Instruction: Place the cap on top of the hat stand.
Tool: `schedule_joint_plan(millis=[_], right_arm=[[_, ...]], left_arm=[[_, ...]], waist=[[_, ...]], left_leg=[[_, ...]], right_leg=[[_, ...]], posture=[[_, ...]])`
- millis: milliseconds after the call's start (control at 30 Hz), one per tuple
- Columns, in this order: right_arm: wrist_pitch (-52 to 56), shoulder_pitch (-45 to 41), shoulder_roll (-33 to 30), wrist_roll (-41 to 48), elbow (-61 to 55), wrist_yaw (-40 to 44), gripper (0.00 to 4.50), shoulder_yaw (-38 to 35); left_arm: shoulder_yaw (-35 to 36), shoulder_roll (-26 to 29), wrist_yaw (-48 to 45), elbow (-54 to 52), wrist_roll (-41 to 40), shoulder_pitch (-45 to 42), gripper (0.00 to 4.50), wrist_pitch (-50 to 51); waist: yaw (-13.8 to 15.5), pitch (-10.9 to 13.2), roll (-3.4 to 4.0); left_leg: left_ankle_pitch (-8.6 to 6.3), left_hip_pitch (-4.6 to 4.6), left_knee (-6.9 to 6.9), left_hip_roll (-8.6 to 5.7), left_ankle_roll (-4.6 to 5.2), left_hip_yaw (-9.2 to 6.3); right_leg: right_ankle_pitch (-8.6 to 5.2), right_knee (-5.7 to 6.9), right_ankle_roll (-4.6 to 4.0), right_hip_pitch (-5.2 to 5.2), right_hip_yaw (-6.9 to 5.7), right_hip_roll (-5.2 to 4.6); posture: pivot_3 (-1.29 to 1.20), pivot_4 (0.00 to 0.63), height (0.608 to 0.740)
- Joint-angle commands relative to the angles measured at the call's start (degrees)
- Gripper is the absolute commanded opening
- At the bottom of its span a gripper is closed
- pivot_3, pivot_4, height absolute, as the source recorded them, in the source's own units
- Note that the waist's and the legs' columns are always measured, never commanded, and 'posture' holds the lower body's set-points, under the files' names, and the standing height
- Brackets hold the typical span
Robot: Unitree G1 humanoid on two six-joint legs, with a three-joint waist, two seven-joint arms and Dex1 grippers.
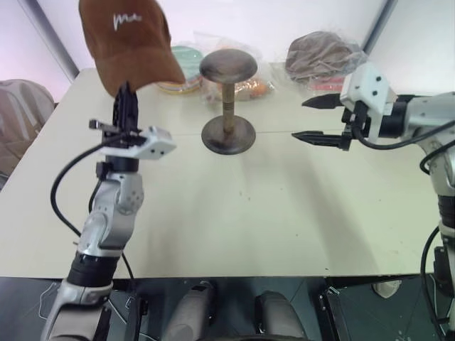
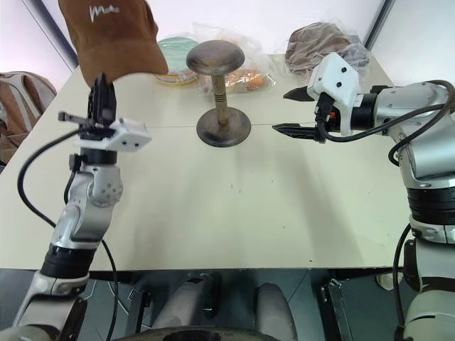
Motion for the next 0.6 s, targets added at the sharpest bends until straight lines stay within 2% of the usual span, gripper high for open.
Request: schedule_joint_plan(millis=[33, 167, 300, 600], right_arm=[[-1.46, -2.21, 0.06, -0.35, 0.16, 0.12, 3.51, -1.04], [-2.08, -2.58, 0.14, -0.59, 0.60, 0.02, 3.51, -1.22], [-2.48, -2.53, 0.14, -0.86, 0.78, -0.24, 3.51, -1.44], [-2.32, -1.82, 0.02, -0.82, 0.13, -1.06, 3.51, -1.80]], left_arm=[[-1.05, -0.91, -0.04, -0.44, 0.69, -6.10, 0.01, -1.47], [-3.07, -3.01, -0.12, 1.98, -0.06, -11.73, 0.01, -3.61], [-5.08, -4.65, -0.74, 4.24, -1.91, -13.77, 0.01, -7.45], [-7.70, -6.46, -2.23, 5.66, -3.21, -9.88, 0.01, -12.37]], waist=[[0.02, 0.03, -0.05], [-0.03, 0.06, -0.10], [-0.16, 0.09, -0.14], [-0.07, 0.12, -0.20]], left_leg=[[0.00, 0.00, 0.02, -0.01, 0.00, 0.00], [0.00, 0.00, 0.04, -0.01, 0.00, -0.01], [0.00, 0.01, 0.05, 0.00, 0.02, 0.00], [0.00, 0.01, 0.07, 0.00, 0.02, 0.00]], right_leg=[[0.01, 0.00, 0.01, 0.02, -0.02, 0.00], [0.01, 0.00, 0.02, 0.03, -0.06, 0.01], [0.01, -0.01, 0.02, 0.02, -0.04, 0.04], [0.01, -0.01, 0.02, 0.03, -0.04, 0.04]], posture=[[0.00, 0.150, 0.740], [0.00, 0.150, 0.740], [0.00, 0.150, 0.740], [0.00, 0.150, 0.740]])
